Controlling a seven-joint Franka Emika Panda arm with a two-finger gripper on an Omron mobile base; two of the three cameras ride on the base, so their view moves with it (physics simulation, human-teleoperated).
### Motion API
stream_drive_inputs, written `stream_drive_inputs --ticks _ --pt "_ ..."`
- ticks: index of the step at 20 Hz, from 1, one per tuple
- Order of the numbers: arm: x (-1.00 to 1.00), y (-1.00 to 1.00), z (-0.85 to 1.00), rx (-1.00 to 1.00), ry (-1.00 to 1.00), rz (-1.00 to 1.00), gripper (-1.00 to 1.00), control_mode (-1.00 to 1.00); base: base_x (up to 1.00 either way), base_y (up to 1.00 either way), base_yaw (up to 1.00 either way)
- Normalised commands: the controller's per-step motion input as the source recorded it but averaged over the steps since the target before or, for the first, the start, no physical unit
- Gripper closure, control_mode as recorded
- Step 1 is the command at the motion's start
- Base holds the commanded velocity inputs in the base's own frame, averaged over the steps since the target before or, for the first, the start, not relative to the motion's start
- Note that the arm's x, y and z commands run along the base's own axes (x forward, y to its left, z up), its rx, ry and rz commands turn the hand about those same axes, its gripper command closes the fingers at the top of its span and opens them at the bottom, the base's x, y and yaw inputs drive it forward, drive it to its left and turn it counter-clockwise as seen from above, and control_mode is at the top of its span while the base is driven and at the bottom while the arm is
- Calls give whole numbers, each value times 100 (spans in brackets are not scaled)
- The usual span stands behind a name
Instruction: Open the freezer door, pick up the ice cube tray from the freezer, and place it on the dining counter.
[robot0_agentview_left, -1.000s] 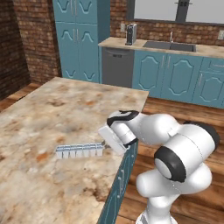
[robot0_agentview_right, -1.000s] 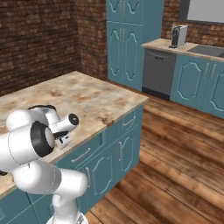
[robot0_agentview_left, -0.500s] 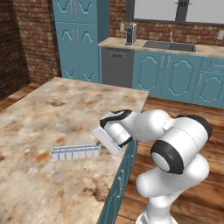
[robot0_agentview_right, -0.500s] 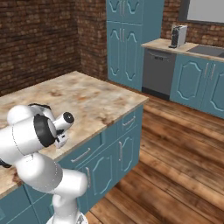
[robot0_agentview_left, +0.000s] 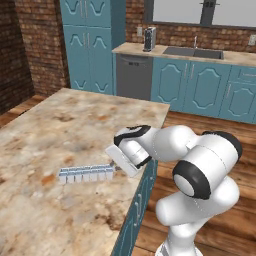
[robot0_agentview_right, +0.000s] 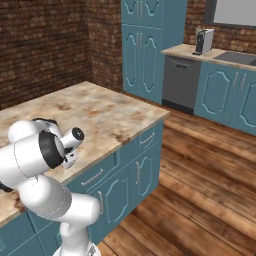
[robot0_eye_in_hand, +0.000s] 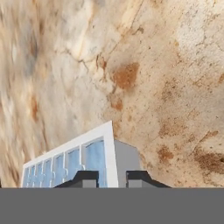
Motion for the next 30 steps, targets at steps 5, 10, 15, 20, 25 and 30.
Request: stream_drive_inputs --ticks 5,10,15,20,25,30 --pt "0 0 0 0 0 0 -100 -100 0 0 0" --pt "0 0 0 0 0 0 -100 -100 0 0 0" --pt "1 -1 11 0 0 0 -100 -100 0 0 0" --pt "1 0 56 0 0 0 -100 -100 0 0 0" --pt "0 -10 69 0 0 0 -100 -100 0 0 0" --pt "-2 -34 55 -1 0 0 -100 -100 0 0 0"
